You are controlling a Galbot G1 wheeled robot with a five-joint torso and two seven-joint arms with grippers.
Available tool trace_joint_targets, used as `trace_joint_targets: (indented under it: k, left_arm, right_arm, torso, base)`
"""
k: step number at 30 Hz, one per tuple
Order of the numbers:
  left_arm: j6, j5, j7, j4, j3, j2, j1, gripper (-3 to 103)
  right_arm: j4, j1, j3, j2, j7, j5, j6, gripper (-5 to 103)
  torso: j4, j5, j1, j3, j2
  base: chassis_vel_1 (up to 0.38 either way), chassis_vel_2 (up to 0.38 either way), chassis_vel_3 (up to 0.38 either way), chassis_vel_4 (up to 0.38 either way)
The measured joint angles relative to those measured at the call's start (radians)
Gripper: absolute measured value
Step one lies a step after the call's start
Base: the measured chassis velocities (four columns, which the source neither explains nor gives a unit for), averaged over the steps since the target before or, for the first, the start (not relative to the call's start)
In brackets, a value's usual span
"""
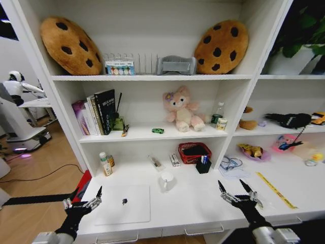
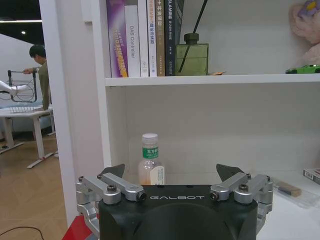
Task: Organize the objects on the table.
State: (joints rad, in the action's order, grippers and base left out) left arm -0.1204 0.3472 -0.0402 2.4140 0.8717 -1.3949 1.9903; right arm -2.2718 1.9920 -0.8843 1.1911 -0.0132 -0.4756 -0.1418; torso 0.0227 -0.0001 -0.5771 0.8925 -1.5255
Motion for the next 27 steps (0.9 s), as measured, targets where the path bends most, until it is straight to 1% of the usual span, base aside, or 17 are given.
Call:
trace_joint_targets:
  k: [6, 11, 19, 27]
  left_arm:
    - [0.000, 0.000, 0.000, 0.000, 0.000, 0.000, 0.000, 100]
    - [0.000, 0.000, 0.000, 0.000, 0.000, 0.000, 0.000, 100]
    - [0.000, 0.000, 0.000, 0.000, 0.000, 0.000, 0.000, 100]
    - [0.000, 0.000, 0.000, 0.000, 0.000, 0.000, 0.000, 100]
  right_arm:
    - [0.000, 0.000, 0.000, 0.000, 0.000, 0.000, 0.000, 100]
    - [0.000, 0.000, 0.000, 0.000, 0.000, 0.000, 0.000, 100]
    - [0.000, 0.000, 0.000, 0.000, 0.000, 0.000, 0.000, 100]
    - [0.000, 0.000, 0.000, 0.000, 0.000, 0.000, 0.000, 100]
  torso:
    - [0.0000, -0.0001, 0.000, 0.000, 0.000]
    - [0.0000, 0.0002, 0.000, 0.000, 0.000]
    - [0.0000, 0.0001, 0.000, 0.000, 0.000]
    - [0.0001, 0.0002, 0.000, 0.000, 0.000]
  base:
    - [0.092, -0.054, -0.109, 0.065]
    - [0.154, -0.155, -0.168, 0.199]
    - [0.232, -0.236, -0.235, 0.244]
    - [0.320, -0.311, -0.331, 0.318]
